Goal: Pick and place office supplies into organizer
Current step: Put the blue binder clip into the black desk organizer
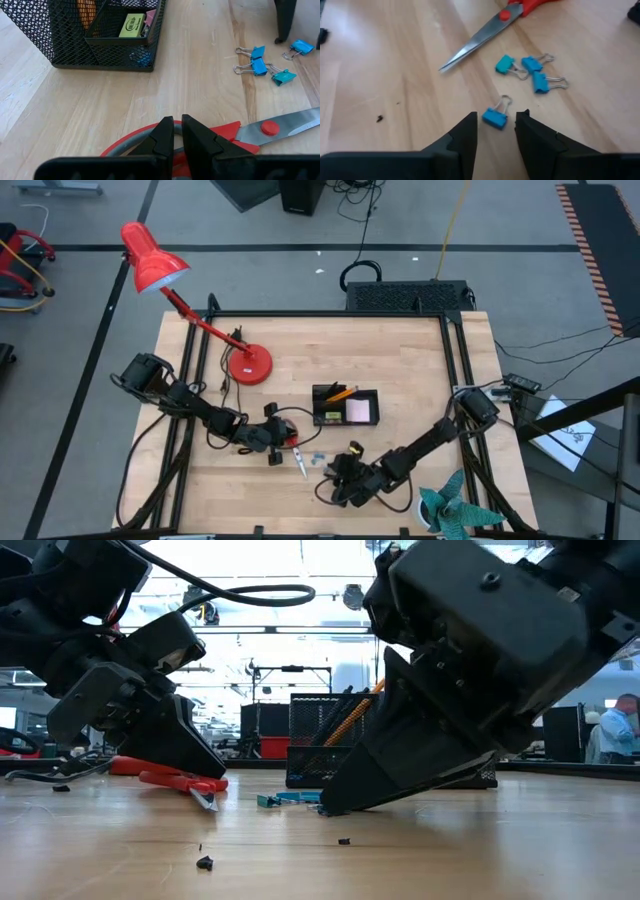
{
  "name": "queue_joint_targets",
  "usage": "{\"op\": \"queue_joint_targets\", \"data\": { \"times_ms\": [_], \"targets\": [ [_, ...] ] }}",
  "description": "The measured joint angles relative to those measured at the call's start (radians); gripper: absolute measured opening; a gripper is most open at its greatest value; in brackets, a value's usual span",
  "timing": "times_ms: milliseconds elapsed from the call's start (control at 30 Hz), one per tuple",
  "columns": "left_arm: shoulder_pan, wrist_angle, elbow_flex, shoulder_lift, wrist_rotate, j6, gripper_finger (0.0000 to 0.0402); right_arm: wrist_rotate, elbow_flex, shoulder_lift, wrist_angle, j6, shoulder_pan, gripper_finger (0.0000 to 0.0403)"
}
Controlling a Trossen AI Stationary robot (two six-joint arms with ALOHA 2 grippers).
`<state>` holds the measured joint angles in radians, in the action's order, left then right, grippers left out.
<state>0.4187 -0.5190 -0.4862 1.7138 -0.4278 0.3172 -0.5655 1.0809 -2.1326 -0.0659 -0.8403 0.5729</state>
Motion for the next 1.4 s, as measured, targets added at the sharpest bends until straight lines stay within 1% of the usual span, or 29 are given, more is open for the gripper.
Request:
{"op": "queue_joint_targets", "data": {
  "times_ms": [300, 500, 600, 800, 900, 1100, 1400],
  "targets": [
    [0.000, 0.000, 0.000, 0.000, 0.000, 0.000, 0.0047, -0.008, 0.000, 0.001, 0.029, 0.019, -0.033, 0.0093],
    [0.000, 0.000, 0.000, 0.000, 0.000, 0.000, 0.0047, -0.010, 0.000, 0.001, 0.036, 0.067, -0.042, 0.0077],
    [0.000, 0.000, 0.000, 0.000, 0.000, 0.000, 0.0047, -0.009, 0.001, 0.002, 0.056, 0.094, -0.046, 0.0072],
    [0.000, 0.001, 0.000, 0.000, 0.000, 0.000, 0.0047, -0.011, 0.003, 0.003, 0.081, 0.092, -0.047, 0.0069],
    [0.000, 0.002, 0.000, 0.000, 0.000, -0.001, 0.0047, 0.004, 0.003, 0.004, 0.081, 0.102, -0.049, 0.0065],
    [0.000, 0.005, -0.001, 0.000, -0.001, -0.001, 0.0047, 0.008, 0.001, 0.009, 0.060, 0.168, -0.049, 0.0041],
    [0.000, 0.006, -0.001, 0.000, -0.002, -0.002, 0.0047, 0.008, -0.004, 0.065, 0.080, 0.231, -0.053, 0.0002]
  ]
}}
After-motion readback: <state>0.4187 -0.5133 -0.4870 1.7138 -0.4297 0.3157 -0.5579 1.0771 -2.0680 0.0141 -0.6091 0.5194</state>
